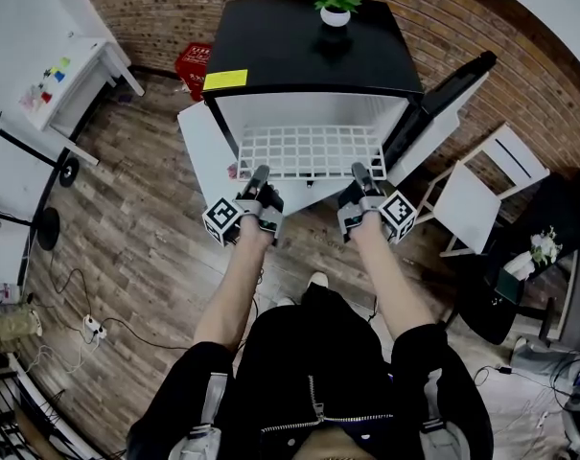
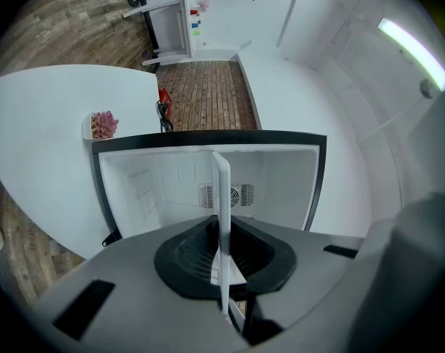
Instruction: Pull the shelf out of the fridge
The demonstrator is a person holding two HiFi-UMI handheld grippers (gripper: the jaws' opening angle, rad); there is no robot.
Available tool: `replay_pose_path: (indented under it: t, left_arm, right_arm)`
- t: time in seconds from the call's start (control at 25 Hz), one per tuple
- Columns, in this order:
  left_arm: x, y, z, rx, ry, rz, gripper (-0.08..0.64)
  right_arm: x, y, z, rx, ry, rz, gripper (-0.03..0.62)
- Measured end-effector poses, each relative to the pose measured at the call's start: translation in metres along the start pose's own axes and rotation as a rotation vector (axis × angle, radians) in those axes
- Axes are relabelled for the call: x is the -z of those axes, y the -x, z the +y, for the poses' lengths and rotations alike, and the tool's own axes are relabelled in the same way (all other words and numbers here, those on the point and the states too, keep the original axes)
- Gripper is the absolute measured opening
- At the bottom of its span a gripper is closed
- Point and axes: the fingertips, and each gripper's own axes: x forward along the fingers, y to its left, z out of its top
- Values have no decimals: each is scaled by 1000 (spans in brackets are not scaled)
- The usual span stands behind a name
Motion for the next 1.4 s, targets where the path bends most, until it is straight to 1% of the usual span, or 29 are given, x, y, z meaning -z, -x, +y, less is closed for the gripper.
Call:
replay_pose_path:
  t: [0.44,0.56,1.0,1.2,1.4]
  left_arm:
    - [9,19,-4,-7,-1,25,41]
    - [12,27,-5,-8,2,28,41]
    - [26,63,-14,19,14,44,40]
    - [31,83,-20,27,10,45,40]
    - [35,105,-26,42,-15,42,40]
  right_arm:
    - [7,21,3,-8,5,4,34]
    - [10,31,1,3,7,3,32]
    - [27,70,5,-24,-8,1,32]
    - [37,86,9,-36,1,13,32]
    - [48,103,14,-52,4,16,34]
